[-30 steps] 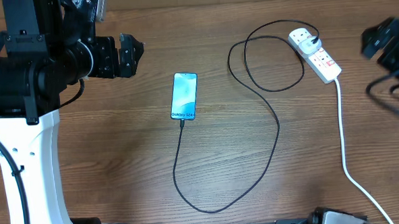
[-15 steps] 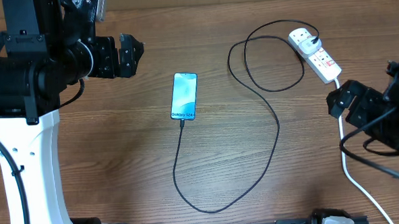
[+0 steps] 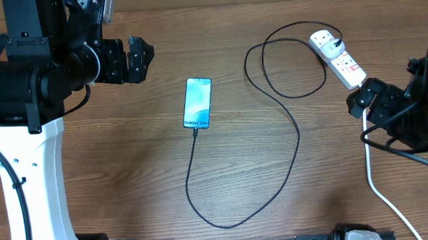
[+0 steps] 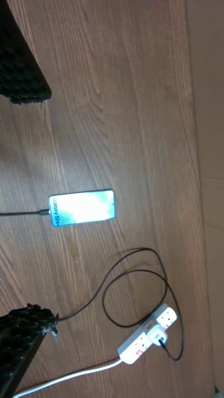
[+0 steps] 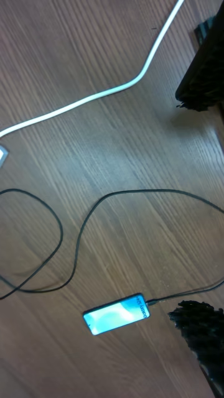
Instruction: Plug charger to phone and switch on socket
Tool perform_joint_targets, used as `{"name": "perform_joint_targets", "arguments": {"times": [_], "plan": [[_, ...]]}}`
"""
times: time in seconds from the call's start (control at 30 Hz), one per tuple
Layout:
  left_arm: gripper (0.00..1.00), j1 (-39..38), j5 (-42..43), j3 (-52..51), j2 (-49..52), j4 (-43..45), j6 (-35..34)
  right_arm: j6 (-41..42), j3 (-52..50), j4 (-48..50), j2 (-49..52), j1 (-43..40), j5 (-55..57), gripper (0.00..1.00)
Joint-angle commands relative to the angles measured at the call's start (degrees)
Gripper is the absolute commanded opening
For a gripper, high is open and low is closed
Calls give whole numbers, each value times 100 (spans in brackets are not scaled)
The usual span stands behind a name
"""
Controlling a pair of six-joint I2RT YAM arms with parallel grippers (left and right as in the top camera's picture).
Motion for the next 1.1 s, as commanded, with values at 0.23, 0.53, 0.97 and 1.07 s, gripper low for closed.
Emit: {"name": "perform_joint_targets", "arguments": {"times": [0.23, 0.53, 0.97, 1.07], "plan": [[100, -39, -33, 13, 13, 17, -33, -28, -42, 120, 26, 31, 295, 100], [100, -39, -33, 13, 13, 17, -33, -483, -2688, 3064, -1512, 964, 120, 100], [99, -39, -33, 13, 13, 17, -33, -592, -6780, 6533, -4710, 1320, 50, 100], [100, -39, -33, 13, 13, 17, -33, -592, -7536, 7165, -5357, 1318, 50, 100]]}}
